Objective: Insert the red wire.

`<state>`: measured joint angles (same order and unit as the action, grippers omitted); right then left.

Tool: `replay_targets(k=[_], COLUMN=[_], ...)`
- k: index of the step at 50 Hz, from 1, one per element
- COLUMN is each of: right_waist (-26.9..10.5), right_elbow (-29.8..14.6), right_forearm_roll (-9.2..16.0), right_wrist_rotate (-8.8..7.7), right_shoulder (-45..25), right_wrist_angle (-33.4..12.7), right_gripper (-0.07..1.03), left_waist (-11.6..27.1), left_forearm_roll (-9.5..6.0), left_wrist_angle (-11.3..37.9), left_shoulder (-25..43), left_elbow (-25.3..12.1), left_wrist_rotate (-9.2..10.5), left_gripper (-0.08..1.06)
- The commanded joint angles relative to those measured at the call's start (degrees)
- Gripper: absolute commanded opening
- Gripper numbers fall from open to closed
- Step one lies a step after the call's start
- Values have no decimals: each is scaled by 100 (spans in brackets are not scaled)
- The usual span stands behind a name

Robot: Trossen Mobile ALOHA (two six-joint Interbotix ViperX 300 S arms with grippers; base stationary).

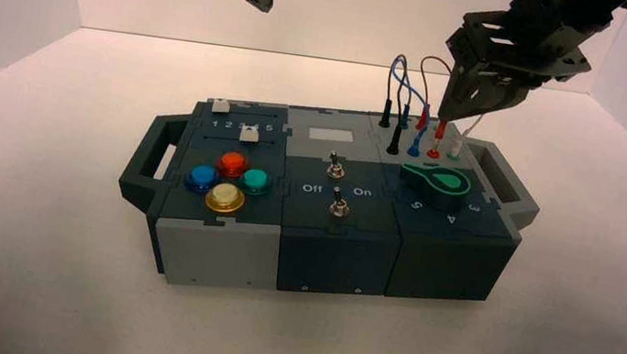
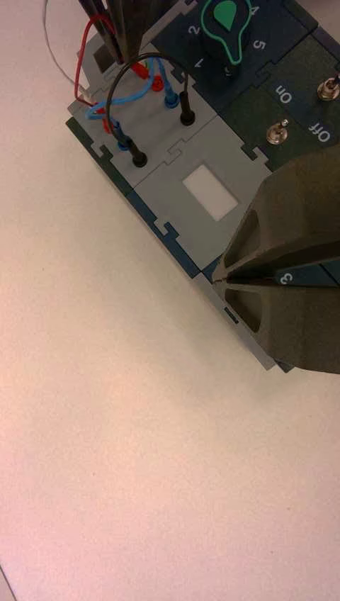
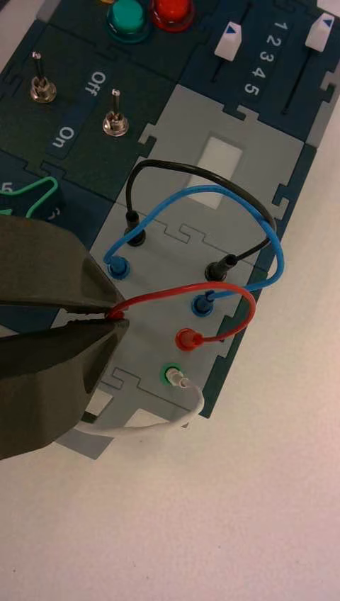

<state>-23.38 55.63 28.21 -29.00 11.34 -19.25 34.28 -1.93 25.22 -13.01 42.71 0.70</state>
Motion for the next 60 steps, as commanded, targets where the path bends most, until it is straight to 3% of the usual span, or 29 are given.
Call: replay_targets(k=[1, 38, 60], right_waist=[9, 9, -26], right_elbow=[-185, -97, -62], right_forearm_roll=[-44, -9, 70], right_wrist_rotate=[-18, -18, 0], right_shoulder=[62, 404, 114], right_wrist_angle=[26, -167, -237], right_gripper=[-2, -2, -2], left_waist=[-26, -44, -53], left_forearm_roll=[18, 18, 18], left_wrist_angle=[-44, -44, -44], left_shoulder=[-9, 70, 88], left_elbow=[-176, -229, -229], left_wrist_rotate=[-53, -53, -53], left_gripper=[-3, -3, -3])
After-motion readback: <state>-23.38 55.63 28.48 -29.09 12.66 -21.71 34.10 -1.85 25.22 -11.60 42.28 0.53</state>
